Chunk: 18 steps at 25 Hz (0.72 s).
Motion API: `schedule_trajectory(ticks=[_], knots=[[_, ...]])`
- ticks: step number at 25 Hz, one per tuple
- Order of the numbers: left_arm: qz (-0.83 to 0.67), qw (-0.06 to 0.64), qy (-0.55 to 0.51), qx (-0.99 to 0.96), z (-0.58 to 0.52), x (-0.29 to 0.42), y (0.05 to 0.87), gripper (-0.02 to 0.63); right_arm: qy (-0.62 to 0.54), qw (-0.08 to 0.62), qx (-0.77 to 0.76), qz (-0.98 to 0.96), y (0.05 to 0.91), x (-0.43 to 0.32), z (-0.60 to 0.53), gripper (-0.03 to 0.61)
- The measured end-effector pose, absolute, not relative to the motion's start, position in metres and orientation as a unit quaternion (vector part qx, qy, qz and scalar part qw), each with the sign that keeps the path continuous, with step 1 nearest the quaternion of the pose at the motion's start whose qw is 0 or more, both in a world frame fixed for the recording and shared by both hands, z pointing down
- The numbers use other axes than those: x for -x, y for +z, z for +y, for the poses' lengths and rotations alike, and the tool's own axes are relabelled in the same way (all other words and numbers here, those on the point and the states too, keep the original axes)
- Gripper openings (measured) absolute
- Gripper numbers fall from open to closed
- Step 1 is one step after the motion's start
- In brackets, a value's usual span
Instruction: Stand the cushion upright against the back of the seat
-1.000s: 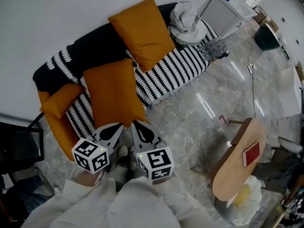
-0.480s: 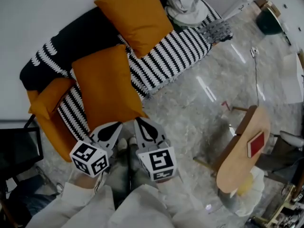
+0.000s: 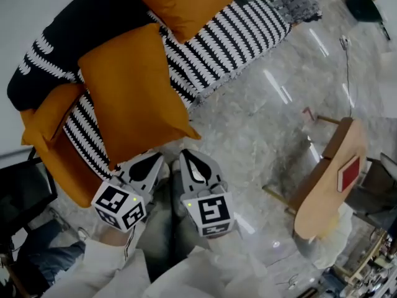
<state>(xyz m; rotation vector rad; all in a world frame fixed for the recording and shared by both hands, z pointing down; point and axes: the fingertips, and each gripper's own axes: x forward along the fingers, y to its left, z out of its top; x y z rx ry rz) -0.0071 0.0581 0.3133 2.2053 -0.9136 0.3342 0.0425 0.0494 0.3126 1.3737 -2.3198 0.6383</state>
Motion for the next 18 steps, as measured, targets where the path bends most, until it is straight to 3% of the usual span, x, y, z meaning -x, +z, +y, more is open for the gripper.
schedule_trajectory(ticks=[5, 18], knots=[[-0.336, 0.375, 0.145, -0.851, 0.066, -0.014, 0.389, 0.008, 0.246, 0.203, -0.484, -0.815, 0.394, -0.052, 0.056, 0.015], [-0.329, 0.401, 0.154, -0.841, 0.066, -0.029, 0.438, 0.008, 0.270, 0.254, -0.470, -0.801, 0.457, -0.066, 0.050, 0.015]])
